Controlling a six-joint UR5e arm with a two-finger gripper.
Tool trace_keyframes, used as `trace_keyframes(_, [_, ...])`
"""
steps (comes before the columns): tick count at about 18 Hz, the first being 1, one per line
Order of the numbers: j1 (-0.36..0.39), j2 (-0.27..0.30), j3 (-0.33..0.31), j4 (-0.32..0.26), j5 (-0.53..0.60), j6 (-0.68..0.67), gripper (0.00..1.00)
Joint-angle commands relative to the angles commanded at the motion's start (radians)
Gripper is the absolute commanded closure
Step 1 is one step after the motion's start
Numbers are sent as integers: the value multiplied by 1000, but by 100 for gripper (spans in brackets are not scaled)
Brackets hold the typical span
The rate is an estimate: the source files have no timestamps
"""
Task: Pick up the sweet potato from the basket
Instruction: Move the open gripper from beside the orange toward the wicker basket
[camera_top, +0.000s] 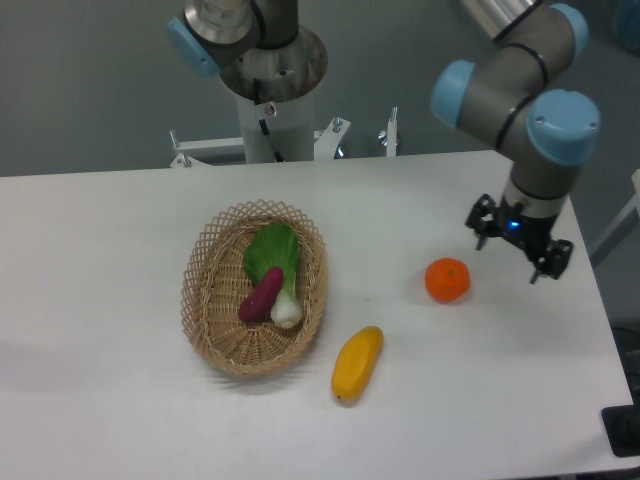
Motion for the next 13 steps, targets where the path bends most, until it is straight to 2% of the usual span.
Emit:
trace_keyframes(2, [-9, 28, -37, 2, -55, -42, 0])
trace_keyframes(5, [-75, 46, -75, -1, -59, -68, 0])
trace_keyframes(7, [-112, 72, -101, 5, -57, -146, 0])
trace_keyframes(13, [-245, 86, -129, 3, -53, -268, 0])
